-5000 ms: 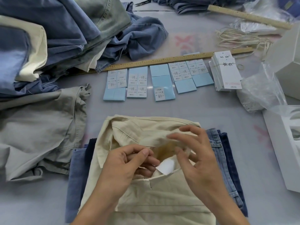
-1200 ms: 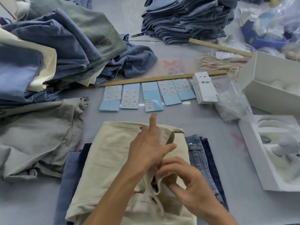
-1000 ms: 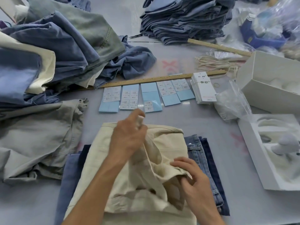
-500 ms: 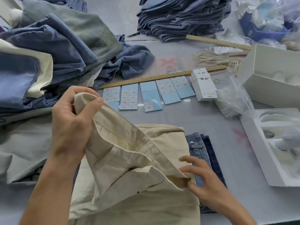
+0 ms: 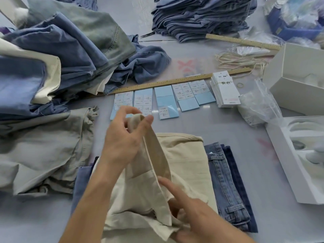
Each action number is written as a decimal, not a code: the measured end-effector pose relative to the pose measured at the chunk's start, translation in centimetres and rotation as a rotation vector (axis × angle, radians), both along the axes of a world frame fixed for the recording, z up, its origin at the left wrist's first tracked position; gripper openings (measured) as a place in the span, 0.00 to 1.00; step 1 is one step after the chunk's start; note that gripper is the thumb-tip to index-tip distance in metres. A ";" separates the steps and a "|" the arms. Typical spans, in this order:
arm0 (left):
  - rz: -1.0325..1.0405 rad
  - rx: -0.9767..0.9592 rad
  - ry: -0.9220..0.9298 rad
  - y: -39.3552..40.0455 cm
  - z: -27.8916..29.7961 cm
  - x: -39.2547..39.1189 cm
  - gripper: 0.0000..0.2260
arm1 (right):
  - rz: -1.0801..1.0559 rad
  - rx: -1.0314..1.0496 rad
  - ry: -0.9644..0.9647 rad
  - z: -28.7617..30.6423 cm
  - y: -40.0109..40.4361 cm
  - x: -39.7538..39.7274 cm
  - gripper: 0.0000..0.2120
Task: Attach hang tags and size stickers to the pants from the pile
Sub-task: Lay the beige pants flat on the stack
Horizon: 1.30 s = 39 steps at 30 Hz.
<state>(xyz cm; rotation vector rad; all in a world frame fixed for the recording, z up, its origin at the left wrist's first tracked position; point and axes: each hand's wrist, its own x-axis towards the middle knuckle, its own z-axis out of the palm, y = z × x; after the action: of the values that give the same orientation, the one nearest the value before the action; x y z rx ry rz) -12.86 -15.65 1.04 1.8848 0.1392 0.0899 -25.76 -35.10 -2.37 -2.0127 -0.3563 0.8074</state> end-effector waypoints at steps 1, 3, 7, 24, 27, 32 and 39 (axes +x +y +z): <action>0.011 0.060 0.005 -0.6 -0.8 -0.2 0.15 | -0.085 -0.010 0.105 -0.6 0.0 -0.3 0.39; 0.026 0.128 0.022 -1.8 -2.0 -0.7 0.13 | -0.266 -0.036 0.191 -1.3 -0.4 -0.9 0.32; 0.022 0.136 -0.055 -3.0 -2.4 -1.7 0.10 | -0.220 -0.083 0.130 -1.5 -2.2 -2.2 0.54; 0.349 0.204 -0.655 3.9 3.3 5.5 0.07 | -0.263 0.340 -0.005 2.7 0.3 0.2 0.20; 0.256 0.136 -0.663 -0.9 2.3 6.5 0.08 | -0.267 0.256 0.016 1.7 -1.9 -1.0 0.23; 0.095 0.117 -0.655 -2.7 0.9 4.0 0.12 | -0.270 -0.061 -0.522 0.5 -5.7 -1.0 0.20; 0.061 0.004 -0.709 1.8 3.0 2.4 0.12 | -0.341 0.101 -0.782 2.9 -3.1 1.0 0.17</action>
<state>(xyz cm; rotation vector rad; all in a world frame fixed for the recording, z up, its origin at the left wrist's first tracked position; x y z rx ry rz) -10.43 -13.82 4.04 1.7478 -0.2890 0.7850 -24.77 -38.20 0.55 -2.1415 -0.4570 -0.2319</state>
